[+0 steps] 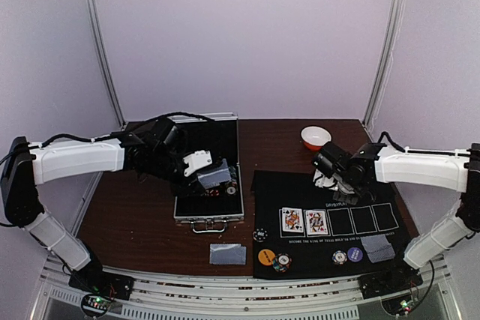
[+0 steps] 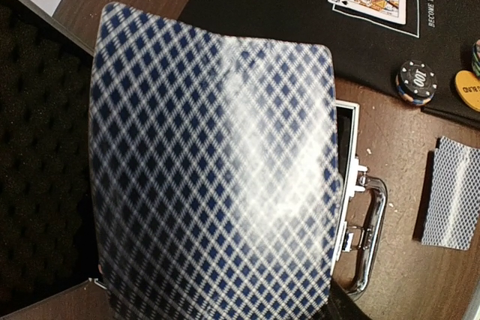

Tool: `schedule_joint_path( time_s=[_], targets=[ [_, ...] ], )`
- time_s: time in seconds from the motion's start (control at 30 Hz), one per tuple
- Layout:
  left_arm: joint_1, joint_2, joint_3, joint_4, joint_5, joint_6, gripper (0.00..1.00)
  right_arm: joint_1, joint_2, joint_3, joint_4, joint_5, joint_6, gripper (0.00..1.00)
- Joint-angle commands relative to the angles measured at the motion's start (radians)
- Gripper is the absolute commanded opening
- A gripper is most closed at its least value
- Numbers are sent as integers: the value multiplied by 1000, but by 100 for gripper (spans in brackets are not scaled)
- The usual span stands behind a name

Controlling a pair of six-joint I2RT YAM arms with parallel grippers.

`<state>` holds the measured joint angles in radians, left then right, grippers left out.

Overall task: Distribute texas hold em gaming equipment
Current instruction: Flop the poker card in the community card area.

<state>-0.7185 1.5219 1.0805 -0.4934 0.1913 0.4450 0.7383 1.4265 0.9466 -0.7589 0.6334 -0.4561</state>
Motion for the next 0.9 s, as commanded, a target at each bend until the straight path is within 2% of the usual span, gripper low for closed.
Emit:
schedule_joint_path(
  time_s=[0.0,0.1,0.43,0.87],
  targets=[
    [12,-30,-10,47,19,-7,50,24,-6,-83,176,15,-117,0],
    [14,-34,-14,50,15,-5,50,63,-6,-132,165,-63,-144,0],
    [18,-23,-8,45,26,-6,50,83,2,-224,101,-236,-161,0],
    [20,-28,-13,46,27,-6,50,85,32,-252,68,-295,-180,0]
  ],
)
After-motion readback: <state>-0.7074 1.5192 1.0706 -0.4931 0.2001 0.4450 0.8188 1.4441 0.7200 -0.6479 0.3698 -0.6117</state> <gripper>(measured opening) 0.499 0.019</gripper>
